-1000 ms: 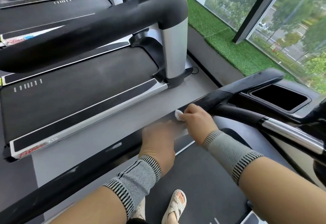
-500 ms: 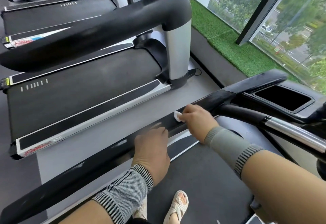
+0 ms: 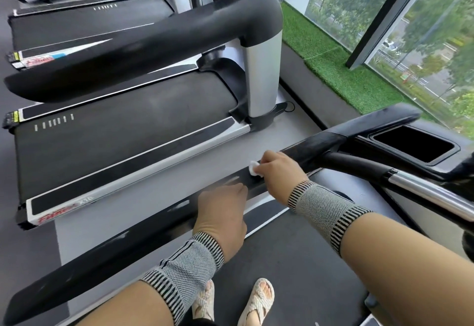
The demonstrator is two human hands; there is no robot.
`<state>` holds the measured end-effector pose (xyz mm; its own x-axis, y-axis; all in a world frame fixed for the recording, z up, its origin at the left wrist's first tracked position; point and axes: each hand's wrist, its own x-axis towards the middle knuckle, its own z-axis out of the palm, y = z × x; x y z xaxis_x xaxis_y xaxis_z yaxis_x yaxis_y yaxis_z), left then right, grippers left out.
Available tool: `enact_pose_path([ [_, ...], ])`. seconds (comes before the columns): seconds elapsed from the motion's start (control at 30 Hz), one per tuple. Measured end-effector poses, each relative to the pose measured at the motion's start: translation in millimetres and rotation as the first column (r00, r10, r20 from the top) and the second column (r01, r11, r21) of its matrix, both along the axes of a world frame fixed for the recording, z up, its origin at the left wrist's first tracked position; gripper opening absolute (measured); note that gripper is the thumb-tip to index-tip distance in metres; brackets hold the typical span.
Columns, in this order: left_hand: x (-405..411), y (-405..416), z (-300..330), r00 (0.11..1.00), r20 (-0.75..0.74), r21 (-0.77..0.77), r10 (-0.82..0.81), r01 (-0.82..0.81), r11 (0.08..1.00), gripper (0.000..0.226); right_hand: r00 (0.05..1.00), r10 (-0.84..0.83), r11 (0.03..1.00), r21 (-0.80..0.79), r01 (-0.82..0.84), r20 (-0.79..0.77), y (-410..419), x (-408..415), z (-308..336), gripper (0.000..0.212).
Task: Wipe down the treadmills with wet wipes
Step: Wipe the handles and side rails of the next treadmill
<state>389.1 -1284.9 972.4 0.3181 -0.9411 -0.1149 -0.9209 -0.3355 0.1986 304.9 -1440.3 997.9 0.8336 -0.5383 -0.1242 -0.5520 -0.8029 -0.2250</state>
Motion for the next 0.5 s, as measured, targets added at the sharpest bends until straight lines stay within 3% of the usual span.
enact_pose_path([
  [0.03,1,0,0,1.000,0.002,0.002,-0.002,0.002,1.000,0.064,0.999,0.034,0.999,0.013,-0.034,0.013,-1,-2,1,0.037],
  [0.13,1,-1,1,1.000,-0.018,0.013,-0.016,0.017,1.000,0.064,0.952,-0.305,0.951,-0.044,0.305,0.022,-25,-7,2,0.033],
  [0.17,0,-1,0,1.000,-0.015,0.020,-0.014,0.014,1.000,0.064,0.942,-0.334,0.939,-0.068,0.336,0.045,-20,-8,1,0.034],
  [0.3,1,1,1,1.000,-0.018,-0.008,-0.008,0.008,1.000,0.065,0.999,-0.015,1.000,-0.004,0.015,0.047,11,-5,-6,0.037],
  [0.43,0,-1,0,1.000,-0.007,0.003,-0.015,0.015,1.000,0.064,0.934,-0.344,0.937,-0.028,0.348,0.095,-3,-13,-4,0.023],
  [0.5,0,0,0,1.000,-0.012,0.003,-0.015,0.015,1.000,0.066,0.972,-0.220,0.975,0.018,0.220,0.076,19,-9,-8,0.020],
])
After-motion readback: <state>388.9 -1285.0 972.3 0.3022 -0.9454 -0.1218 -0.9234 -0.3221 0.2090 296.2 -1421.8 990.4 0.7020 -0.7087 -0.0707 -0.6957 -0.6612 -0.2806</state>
